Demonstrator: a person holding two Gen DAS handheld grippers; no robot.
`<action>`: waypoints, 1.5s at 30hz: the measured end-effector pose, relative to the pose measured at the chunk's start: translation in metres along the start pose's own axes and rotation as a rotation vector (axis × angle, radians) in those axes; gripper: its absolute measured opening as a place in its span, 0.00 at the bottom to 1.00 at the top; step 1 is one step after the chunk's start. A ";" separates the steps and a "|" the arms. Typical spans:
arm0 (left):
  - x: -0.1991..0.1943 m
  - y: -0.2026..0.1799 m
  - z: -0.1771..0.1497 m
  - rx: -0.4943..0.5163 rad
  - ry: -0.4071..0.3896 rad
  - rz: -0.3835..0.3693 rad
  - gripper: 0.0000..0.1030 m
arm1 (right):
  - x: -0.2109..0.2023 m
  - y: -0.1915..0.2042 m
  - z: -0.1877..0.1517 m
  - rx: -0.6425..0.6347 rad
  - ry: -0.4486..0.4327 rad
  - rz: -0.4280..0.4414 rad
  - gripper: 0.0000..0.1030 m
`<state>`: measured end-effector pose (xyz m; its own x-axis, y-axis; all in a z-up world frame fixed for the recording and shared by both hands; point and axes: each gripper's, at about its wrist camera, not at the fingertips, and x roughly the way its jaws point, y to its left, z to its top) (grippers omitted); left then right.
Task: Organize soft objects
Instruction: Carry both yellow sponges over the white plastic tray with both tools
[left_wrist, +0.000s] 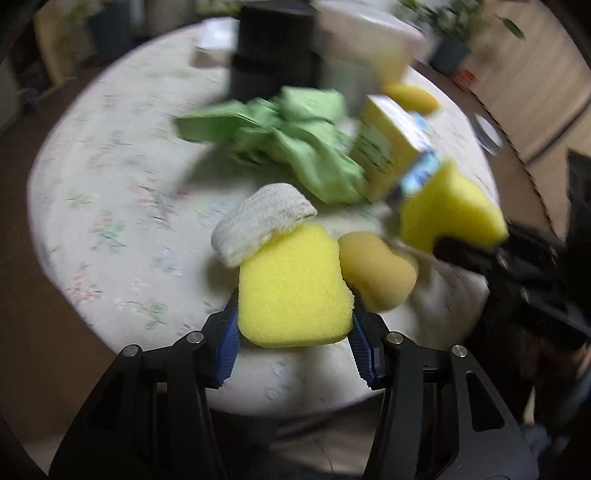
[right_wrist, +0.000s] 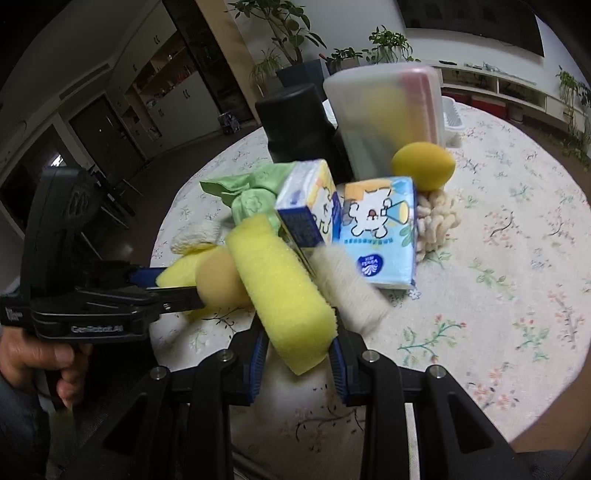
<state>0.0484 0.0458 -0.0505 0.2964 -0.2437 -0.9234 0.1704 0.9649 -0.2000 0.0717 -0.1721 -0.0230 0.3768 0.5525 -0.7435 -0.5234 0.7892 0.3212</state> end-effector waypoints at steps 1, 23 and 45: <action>0.003 -0.001 0.000 0.013 0.029 -0.030 0.47 | -0.002 0.000 0.001 0.000 0.009 -0.002 0.32; -0.044 0.034 -0.016 -0.087 -0.198 -0.010 0.47 | -0.030 -0.016 0.002 0.044 0.002 -0.024 0.32; -0.056 0.055 0.027 -0.128 -0.340 -0.073 0.47 | -0.063 -0.104 0.034 0.262 -0.042 0.109 0.32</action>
<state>0.0665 0.1102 -0.0008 0.5867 -0.3100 -0.7481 0.0897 0.9430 -0.3205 0.1281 -0.2800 0.0107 0.3634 0.6444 -0.6729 -0.3498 0.7638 0.5425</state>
